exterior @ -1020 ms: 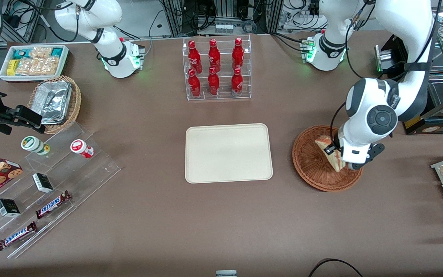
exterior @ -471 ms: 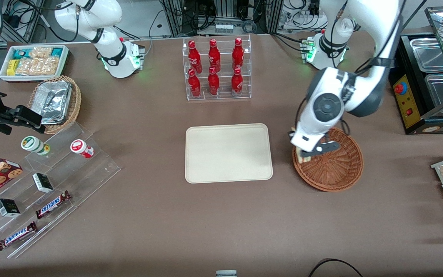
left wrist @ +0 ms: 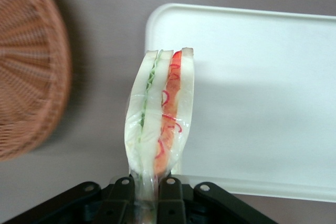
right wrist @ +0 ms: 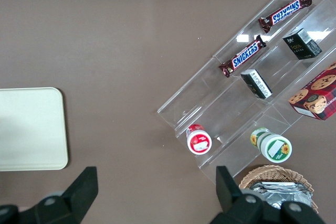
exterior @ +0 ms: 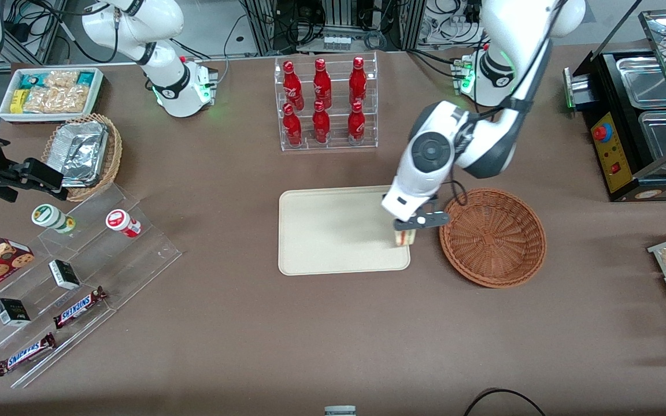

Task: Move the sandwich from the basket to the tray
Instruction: 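Lift the sandwich and carry it over the cream tray, then lower the sandwich onto the tray and open the left gripper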

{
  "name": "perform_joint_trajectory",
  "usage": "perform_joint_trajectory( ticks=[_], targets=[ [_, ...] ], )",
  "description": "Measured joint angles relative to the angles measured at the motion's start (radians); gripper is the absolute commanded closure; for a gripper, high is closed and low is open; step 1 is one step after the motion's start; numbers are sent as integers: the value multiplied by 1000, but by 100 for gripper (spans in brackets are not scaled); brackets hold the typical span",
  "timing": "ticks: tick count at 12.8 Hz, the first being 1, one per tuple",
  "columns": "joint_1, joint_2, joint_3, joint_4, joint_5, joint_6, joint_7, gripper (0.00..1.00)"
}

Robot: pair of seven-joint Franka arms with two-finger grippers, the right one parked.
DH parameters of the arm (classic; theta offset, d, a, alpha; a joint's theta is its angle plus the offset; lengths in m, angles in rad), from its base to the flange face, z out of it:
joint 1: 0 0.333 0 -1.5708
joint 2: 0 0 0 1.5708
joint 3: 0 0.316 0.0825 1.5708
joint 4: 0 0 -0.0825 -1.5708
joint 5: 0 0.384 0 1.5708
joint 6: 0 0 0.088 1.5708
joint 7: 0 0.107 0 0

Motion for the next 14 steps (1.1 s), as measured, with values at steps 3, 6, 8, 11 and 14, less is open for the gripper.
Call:
perform_joint_trajectory(
  ticks=[3,6,8,11,14],
  targets=[
    [-70,100,0,118,-3,9,-102,96],
    [-142,205,1,235,-1,4,-213,96],
    [-169,262,2,297,22,-5,-285,96],
    [-187,321,2,365,57,-27,-353,96],
    [-197,344,2,378,73,-28,-381,92]
  ],
)
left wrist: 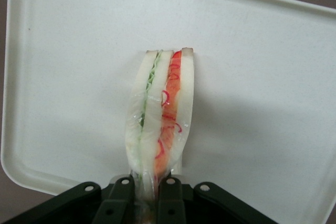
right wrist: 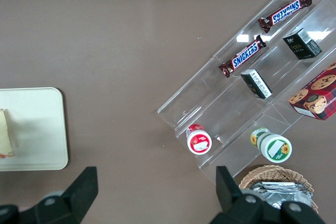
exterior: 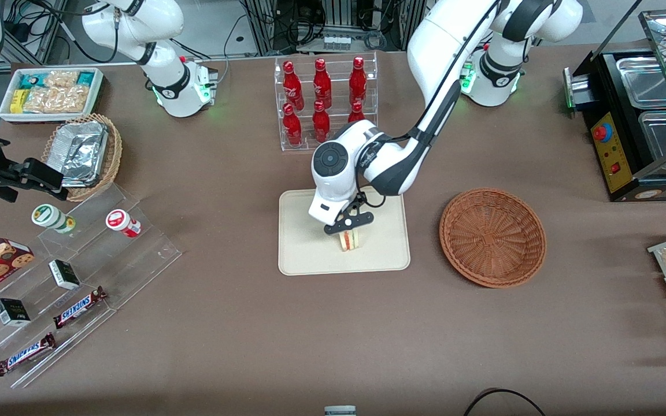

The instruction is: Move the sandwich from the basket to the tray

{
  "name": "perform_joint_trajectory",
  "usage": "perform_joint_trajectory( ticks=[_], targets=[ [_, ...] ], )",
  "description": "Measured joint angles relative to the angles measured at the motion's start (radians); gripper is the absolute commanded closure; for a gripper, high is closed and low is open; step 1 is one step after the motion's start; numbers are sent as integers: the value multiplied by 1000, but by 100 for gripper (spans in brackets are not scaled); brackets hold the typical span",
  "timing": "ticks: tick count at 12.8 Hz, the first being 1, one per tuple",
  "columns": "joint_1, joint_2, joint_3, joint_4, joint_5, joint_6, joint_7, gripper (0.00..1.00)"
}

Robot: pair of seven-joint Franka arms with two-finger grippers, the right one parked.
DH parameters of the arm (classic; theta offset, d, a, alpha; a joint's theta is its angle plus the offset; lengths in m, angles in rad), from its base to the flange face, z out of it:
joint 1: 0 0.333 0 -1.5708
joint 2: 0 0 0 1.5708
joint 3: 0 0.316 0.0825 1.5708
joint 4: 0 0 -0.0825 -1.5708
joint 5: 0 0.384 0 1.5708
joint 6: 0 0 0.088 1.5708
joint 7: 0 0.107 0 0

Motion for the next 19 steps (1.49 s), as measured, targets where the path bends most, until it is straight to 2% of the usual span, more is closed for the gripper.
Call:
perform_joint_trajectory(
  ticks=[1,3,8,11,15,19],
  targets=[
    [-3,4,0,1,21,0,-22,86],
    [-7,13,0,1,52,0,-57,0],
    [-6,9,7,36,57,-2,-64,0],
    [4,-56,14,73,58,-112,-9,0],
    [95,-186,21,78,36,-325,179,0],
    [211,-233,25,66,11,-478,257,0]
  ],
)
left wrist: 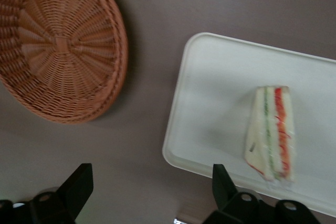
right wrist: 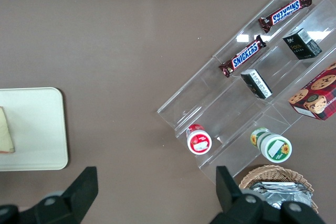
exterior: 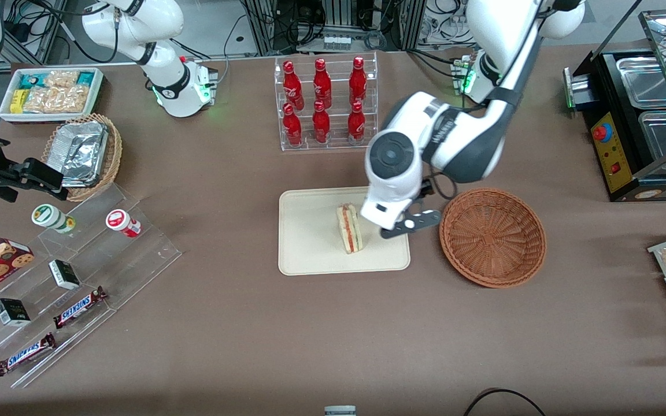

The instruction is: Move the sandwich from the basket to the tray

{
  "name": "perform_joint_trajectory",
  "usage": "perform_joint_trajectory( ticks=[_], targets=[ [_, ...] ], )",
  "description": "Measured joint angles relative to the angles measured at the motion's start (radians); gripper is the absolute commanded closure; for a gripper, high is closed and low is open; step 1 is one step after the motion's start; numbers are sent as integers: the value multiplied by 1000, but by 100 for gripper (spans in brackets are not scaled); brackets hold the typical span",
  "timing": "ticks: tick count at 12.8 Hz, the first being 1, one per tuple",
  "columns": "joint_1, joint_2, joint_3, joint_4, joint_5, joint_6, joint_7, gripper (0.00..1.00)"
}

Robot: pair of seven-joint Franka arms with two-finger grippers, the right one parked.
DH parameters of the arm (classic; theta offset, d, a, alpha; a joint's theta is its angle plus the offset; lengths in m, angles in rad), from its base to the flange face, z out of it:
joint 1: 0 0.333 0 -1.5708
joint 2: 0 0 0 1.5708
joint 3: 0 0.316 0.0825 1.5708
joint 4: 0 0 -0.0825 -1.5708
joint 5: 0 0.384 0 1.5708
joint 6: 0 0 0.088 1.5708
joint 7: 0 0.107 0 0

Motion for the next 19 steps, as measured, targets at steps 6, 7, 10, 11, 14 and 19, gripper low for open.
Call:
perform_joint_trajectory(
  ticks=[6,7,10,11,14,19],
  targets=[
    [183,-210,3,-203,-1,-21,281,0],
    [208,-240,3,-227,-1,-22,321,0],
    [279,-309,4,-280,-2,-24,438,0],
    [307,-332,3,-295,-2,-28,474,0],
    [493,-409,-89,-322,-2,-80,615,0],
    [638,-471,-184,-308,-3,-123,716,0]
  ],
)
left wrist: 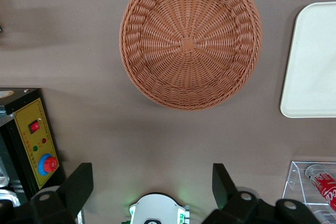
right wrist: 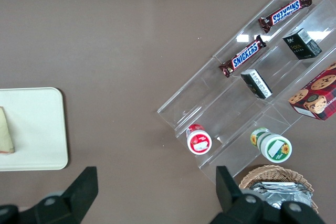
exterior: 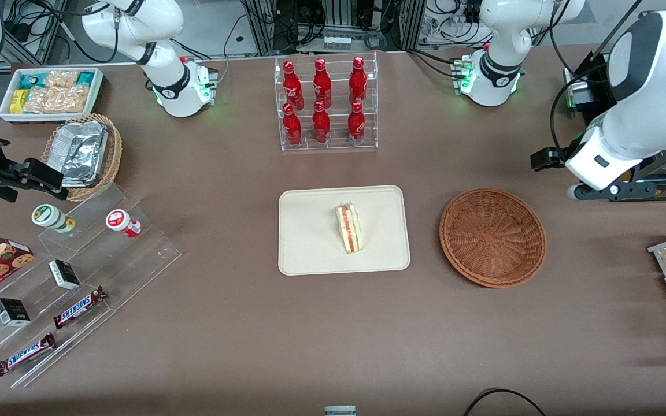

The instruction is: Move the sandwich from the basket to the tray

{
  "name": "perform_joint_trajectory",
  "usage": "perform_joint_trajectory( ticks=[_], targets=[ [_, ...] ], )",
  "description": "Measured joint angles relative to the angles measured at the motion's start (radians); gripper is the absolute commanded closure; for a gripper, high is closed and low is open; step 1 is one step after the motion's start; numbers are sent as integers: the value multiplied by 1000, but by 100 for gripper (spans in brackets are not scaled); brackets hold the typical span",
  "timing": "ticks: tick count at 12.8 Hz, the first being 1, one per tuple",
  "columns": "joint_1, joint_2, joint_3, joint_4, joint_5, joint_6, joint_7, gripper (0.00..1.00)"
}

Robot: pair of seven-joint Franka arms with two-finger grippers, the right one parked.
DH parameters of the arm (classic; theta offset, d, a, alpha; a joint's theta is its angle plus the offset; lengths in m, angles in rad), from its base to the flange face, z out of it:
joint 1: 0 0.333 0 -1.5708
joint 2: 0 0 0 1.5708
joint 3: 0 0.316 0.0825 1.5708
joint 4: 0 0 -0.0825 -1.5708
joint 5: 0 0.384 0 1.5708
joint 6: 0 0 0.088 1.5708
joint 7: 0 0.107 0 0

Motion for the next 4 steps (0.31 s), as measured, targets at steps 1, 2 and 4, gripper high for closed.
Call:
perform_joint_trajectory(
  ticks=[1,2,4],
  targets=[
    [2,-4,0,12,2,-2,11,0],
    [6,-10,0,21,3,-7,28,0],
    [25,-22,1,33,4,-17,55,0]
  ],
)
